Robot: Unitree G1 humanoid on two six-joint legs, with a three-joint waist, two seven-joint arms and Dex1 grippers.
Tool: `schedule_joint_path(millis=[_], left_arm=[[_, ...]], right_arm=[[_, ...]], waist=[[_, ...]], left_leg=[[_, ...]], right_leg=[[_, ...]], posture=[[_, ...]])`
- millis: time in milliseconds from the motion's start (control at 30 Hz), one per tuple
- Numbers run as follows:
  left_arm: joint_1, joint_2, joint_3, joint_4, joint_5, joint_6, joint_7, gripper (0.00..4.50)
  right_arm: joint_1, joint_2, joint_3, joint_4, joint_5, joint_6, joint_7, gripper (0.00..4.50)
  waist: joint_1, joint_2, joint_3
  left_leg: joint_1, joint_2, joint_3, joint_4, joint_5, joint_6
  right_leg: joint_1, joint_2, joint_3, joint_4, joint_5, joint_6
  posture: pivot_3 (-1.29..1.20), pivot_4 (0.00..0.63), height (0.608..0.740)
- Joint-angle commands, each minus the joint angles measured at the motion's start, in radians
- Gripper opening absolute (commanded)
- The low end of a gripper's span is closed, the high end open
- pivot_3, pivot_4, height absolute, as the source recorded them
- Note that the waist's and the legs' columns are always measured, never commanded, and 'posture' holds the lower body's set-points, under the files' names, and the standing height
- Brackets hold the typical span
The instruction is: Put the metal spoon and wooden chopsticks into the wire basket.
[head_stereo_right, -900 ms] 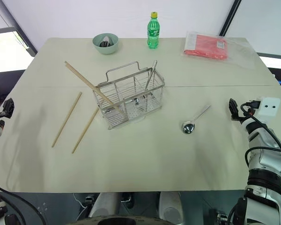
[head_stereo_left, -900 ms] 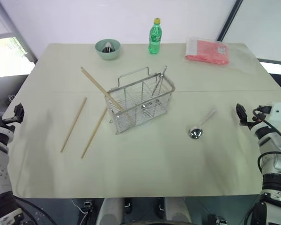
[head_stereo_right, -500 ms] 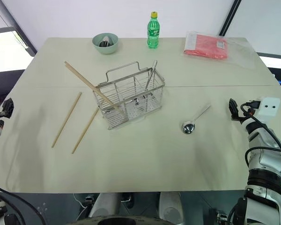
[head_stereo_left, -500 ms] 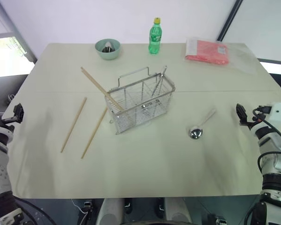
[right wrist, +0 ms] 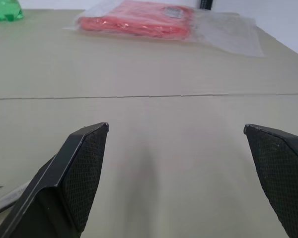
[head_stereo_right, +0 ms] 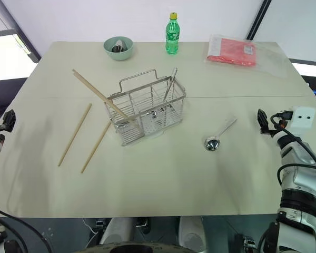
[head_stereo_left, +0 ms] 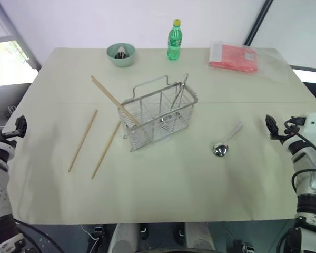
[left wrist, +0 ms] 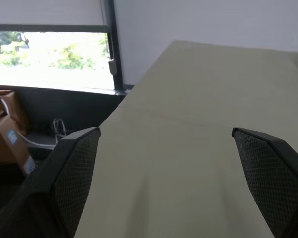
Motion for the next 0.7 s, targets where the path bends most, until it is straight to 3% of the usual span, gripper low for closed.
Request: schedule_joint_path(millis=[33,200,300,467,567,700], left_arm=[[-0.06,0.085,0.032,-0.148,-0.151,0.085,-0.074,4.46],[-0.093,0.188,0.022,-0.258,-0.357,0.237,-0.184,4.46],[-0.143,0.304,-0.019,-0.342,-0.561,0.362,-0.314,4.46],[-0.127,0.467,-0.099,-0.496,-0.756,0.47,-0.538,4.46],[-0.105,0.532,-0.128,-0.559,-0.789,0.488,-0.635,4.46],[-0.079,0.587,-0.206,-0.629,-0.714,0.452,-0.73,4.46]], right_arm=[[-0.115,-0.122,0.036,0.012,-0.006,-0.011,0.147,4.5],[-0.261,-0.245,0.146,0.101,-0.024,-0.028,0.418,4.5],[-0.387,-0.316,0.294,0.17,-0.089,-0.101,0.693,4.5],[-0.562,-0.333,0.489,0.319,-0.215,-0.257,1.005,4.5],[-0.646,-0.314,0.56,0.399,-0.276,-0.336,1.11,4.5],[-0.711,-0.301,0.732,0.494,-0.36,-0.538,1.157,4.5]], waist=[[0.0,0.0,0.003],[-0.002,0.0,0.002],[-0.001,-0.001,0.004],[-0.006,0.002,0.011],[-0.006,0.003,0.014],[-0.006,0.003,0.015]], left_leg=[[-0.001,0.0,0.0,0.0,0.0,0.0],[0.001,0.0,0.001,-0.005,0.0,0.0],[0.0,0.0,0.001,-0.009,0.001,-0.001],[-0.001,0.0,0.004,-0.011,0.004,-0.007],[0.0,0.001,0.005,-0.011,0.005,-0.008],[0.0,0.001,0.005,-0.011,0.006,-0.01]], right_leg=[[0.0,-0.001,0.0,0.0,0.001,0.0],[0.002,-0.002,-0.005,-0.009,0.003,0.001],[0.002,-0.002,-0.006,-0.012,0.003,0.001],[0.003,-0.002,-0.006,-0.014,0.004,0.001],[0.003,-0.001,-0.007,-0.013,0.004,0.001],[0.003,0.0,-0.007,-0.012,0.004,0.001]], posture=[[0.0,0.15,0.68],[0.0,0.15,0.68],[0.0,0.15,0.68],[0.0,0.15,0.68],[0.0,0.15,0.68],[0.0,0.15,0.68]])
